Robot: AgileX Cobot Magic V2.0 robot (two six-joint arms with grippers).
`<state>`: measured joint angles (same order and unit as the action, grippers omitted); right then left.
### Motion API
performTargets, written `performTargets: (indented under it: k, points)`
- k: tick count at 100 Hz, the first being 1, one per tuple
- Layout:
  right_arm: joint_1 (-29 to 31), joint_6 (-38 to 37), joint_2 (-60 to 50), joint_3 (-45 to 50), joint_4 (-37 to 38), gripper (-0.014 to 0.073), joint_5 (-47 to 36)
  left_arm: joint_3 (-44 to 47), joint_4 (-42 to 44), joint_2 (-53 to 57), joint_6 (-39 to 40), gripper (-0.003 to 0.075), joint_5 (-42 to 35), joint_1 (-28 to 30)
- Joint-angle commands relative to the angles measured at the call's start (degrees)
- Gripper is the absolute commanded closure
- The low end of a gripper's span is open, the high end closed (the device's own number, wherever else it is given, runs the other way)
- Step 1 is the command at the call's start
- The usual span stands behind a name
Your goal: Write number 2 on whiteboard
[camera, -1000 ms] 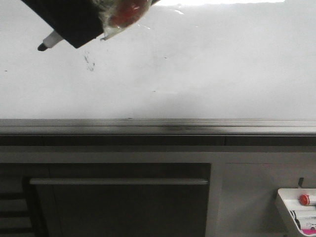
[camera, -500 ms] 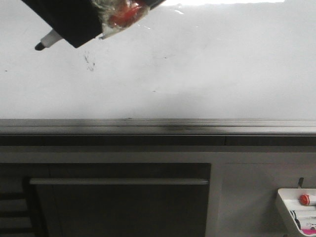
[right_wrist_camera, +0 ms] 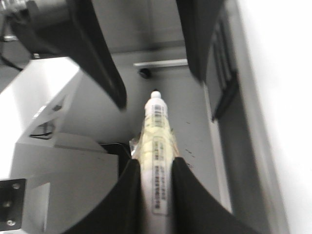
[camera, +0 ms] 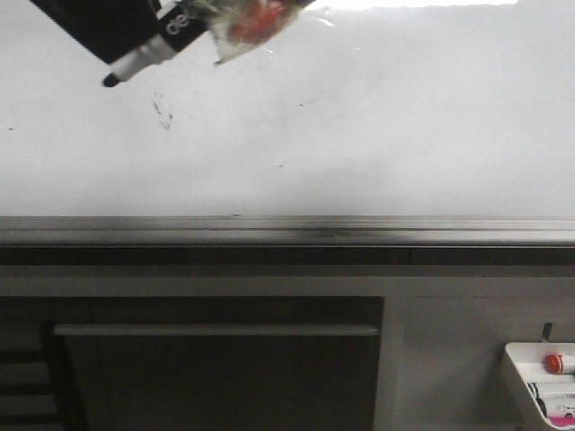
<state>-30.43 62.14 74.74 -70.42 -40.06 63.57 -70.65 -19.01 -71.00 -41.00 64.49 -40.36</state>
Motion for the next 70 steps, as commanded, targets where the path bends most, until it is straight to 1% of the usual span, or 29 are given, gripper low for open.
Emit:
performTargets:
  k: [1,6,11,21,25,38,49,54,66,70]
  points:
    - [0.39,-5.53,-4.06,-1.34,2.31,0.0629,-2.66,-1.85,-1.42,4.29,3.09,0.0309,-2.06,2.75]
    - [0.44,-10.32,-5.58,-1.34,5.13,0.0629,-3.29,-1.84,-1.42,5.99,4.70,0.0309,-2.06,4.99]
    - [0.44,-16.92,-7.23,-1.34,8.13,0.0629,-3.49,-1.63,-1.42,8.14,6.95,0.0309,-1.95,7.00]
    - [0.44,-26.69,-10.44,-0.10,14.14,0.0629,-4.56,-0.06,-1.42,12.45,10.25,0.0309,-2.83,11.47]
    - [0.44,-29.77,-12.09,1.19,16.63,0.0629,-6.13,1.57,-1.42,14.58,10.73,0.0309,-3.38,12.98]
    - [0.53,-43.02,-17.49,6.88,24.66,0.0629,-11.88,7.72,-1.34,21.33,12.53,0.0309,-7.13,18.42]
    - [0.67,-53.30,-21.75,12.63,27.24,0.0629,-17.77,14.18,-1.34,27.46,13.85,0.0309,-11.47,22.51]
    - [0.67,-55.32,-23.75,15.59,27.24,0.0629,-21.64,16.85,-1.10,29.90,13.99,0.0309,-13.68,24.16]
    - [0.67,-55.32,-26.60,22.08,27.14,0.0629,-31.87,22.17,-1.10,34.23,14.28,0.0309,-19.52,27.19]
    - [0.67,-55.32,-26.96,23.31,27.00,0.0629,-34.07,23.48,-1.10,35.03,14.28,0.0309,-21.00,27.78]
